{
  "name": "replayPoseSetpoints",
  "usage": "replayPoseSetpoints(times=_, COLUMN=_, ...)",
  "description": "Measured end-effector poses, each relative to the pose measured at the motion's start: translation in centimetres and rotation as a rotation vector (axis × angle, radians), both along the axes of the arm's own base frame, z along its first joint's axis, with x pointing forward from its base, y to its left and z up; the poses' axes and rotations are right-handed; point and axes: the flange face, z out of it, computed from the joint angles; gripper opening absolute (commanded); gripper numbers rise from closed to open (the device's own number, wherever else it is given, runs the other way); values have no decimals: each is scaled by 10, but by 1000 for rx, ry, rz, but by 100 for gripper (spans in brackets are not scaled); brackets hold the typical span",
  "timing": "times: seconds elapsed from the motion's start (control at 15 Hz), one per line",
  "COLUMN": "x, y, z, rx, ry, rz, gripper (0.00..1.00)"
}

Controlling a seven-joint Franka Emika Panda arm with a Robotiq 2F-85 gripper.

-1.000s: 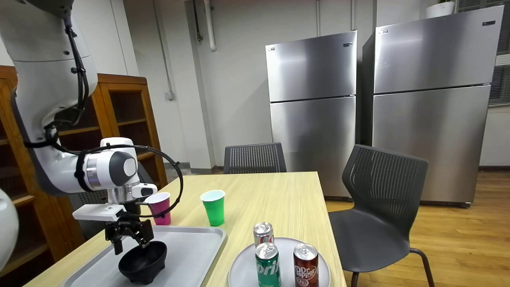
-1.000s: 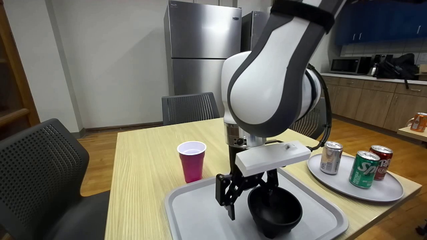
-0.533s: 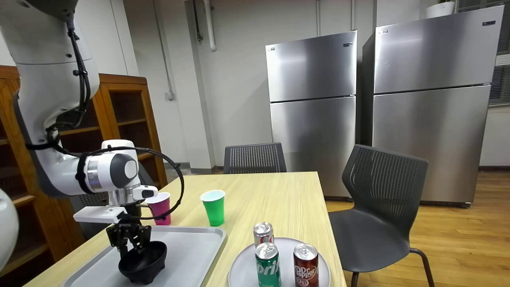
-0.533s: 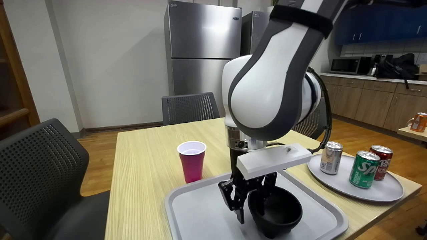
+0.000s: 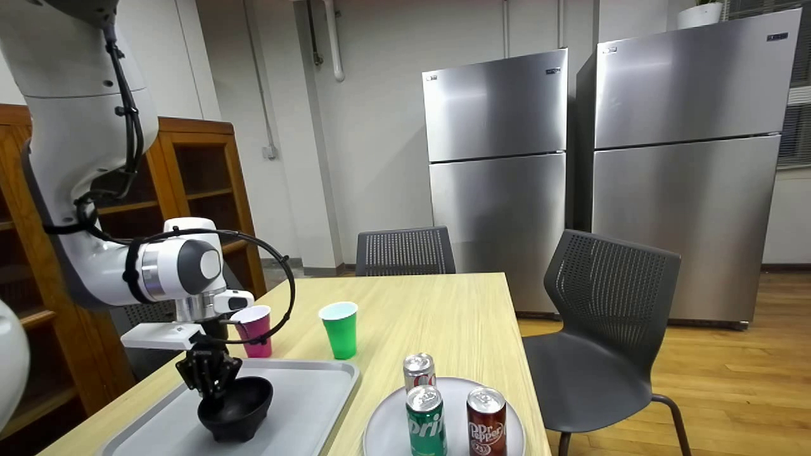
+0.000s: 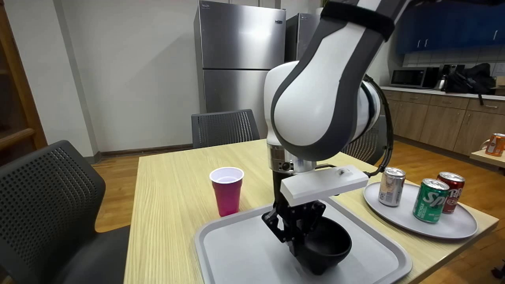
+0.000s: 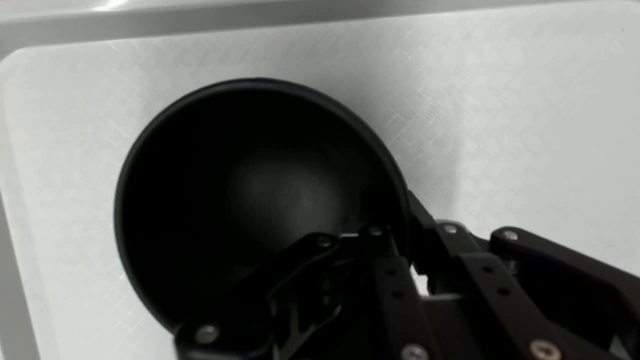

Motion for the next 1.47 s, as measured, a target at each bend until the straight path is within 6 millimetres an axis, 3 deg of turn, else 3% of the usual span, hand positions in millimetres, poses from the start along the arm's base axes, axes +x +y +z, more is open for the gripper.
replayPoseSetpoints(times=0.27, x=8, y=2, z=11, rx=-10, ry=-14, rz=16, gripper=2)
replayPoseSetpoints(times=0.53, x=17, y=17, z=22, rx=-15, ry=-16, rz=41, gripper=2)
replayPoseSetpoints(times=1.13, x=29, y=87, z=60, rx=-9, ry=-3, rz=154, gripper=2)
replayPoseSetpoints(times=1.47, x=25, y=127, z=67, rx=3, ry=18, rz=224, gripper=2)
